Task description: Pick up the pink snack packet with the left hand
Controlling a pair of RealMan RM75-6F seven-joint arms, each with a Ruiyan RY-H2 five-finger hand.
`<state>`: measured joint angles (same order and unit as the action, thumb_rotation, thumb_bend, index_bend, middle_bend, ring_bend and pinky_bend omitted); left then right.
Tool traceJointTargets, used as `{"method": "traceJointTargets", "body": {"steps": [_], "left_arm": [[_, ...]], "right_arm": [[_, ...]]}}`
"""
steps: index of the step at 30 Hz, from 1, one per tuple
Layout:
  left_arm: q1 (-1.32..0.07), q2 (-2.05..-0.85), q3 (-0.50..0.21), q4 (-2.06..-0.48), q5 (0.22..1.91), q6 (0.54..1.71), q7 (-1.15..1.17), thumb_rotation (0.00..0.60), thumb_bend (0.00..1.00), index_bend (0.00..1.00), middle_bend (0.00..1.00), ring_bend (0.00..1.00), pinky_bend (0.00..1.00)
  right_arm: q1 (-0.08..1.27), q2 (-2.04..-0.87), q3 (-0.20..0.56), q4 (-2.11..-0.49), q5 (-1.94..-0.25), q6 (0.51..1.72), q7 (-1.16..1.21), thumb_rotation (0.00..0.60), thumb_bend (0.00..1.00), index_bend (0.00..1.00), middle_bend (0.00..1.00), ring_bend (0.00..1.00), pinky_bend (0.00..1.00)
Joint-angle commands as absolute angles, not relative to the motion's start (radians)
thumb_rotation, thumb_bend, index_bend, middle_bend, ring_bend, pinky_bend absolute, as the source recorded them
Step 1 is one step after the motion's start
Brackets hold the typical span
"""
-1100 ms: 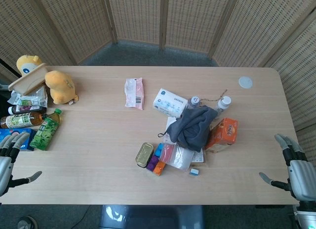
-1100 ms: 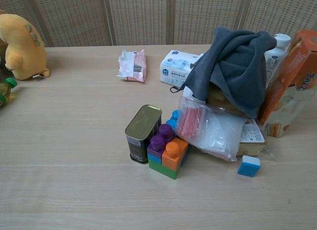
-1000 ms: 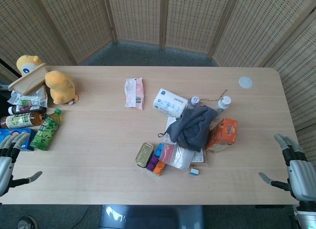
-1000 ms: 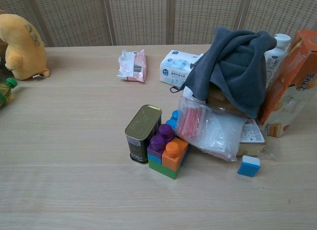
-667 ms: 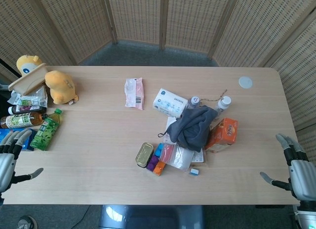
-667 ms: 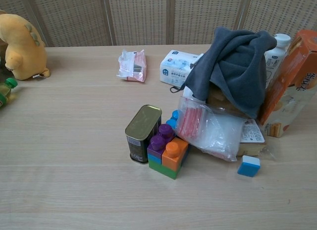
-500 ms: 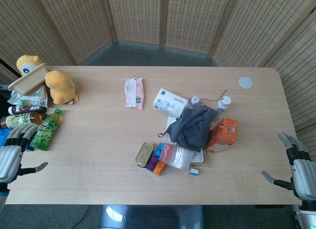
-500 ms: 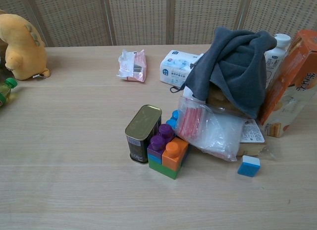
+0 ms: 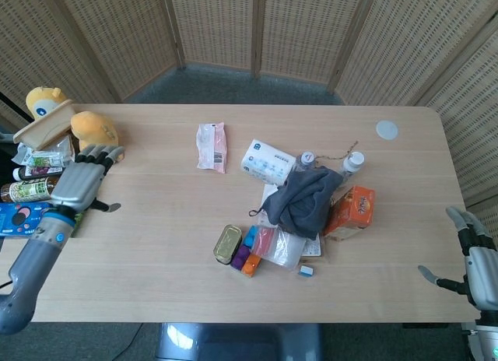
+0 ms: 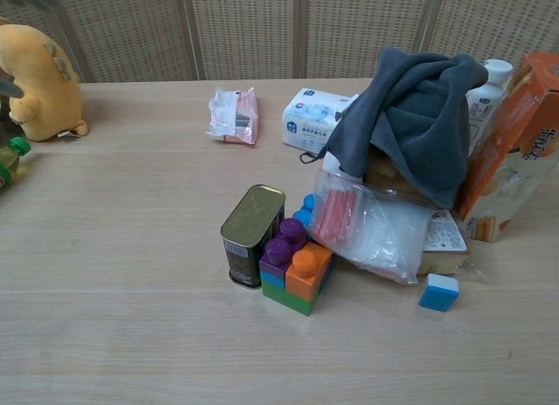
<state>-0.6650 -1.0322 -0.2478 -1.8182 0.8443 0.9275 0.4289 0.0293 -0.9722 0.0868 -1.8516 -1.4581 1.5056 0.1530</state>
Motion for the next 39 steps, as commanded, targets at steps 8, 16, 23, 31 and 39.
{"method": "traceJointTargets", "body": {"steps": [8, 16, 23, 31, 39], "left_arm": [[-1.096, -1.405, -0.202, -1.360, 0.481, 0.820, 0.821, 0.600, 0.02, 0.00, 0.00, 0.00, 0.00], [-1.137, -1.605, -0.156, -1.042, 0.598, 0.714, 0.757, 0.600, 0.02, 0.00, 0.00, 0.00, 0.00], [-1.199, -1.750, -0.172, -0.817, 0.571, 0.604, 0.742, 0.600, 0.02, 0.00, 0.00, 0.00, 0.00], [-1.274, -1.913, -0.201, -0.573, 0.521, 0.487, 0.740, 0.600, 0.02, 0.00, 0.00, 0.00, 0.00], [-1.313, -2.045, -0.234, -0.347, 0.539, 0.360, 0.687, 0.600, 0.02, 0.00, 0.00, 0.00, 0.00]], "right_arm": [[0.039, -0.970, 0.107, -1.819, -1.401, 1.474, 0.196, 0.599, 0.00, 0.00, 0.00, 0.00, 0.00], [0.043, -0.968, 0.120, -1.799, -1.366, 1.454, 0.221, 0.599, 0.00, 0.00, 0.00, 0.00, 0.00], [0.045, -0.972, 0.126, -1.788, -1.349, 1.446, 0.219, 0.599, 0.00, 0.00, 0.00, 0.00, 0.00], [0.045, -0.971, 0.136, -1.775, -1.328, 1.437, 0.232, 0.599, 0.00, 0.00, 0.00, 0.00, 0.00], [0.044, -0.972, 0.145, -1.767, -1.310, 1.434, 0.237, 0.597, 0.00, 0.00, 0.00, 0.00, 0.00]]}}
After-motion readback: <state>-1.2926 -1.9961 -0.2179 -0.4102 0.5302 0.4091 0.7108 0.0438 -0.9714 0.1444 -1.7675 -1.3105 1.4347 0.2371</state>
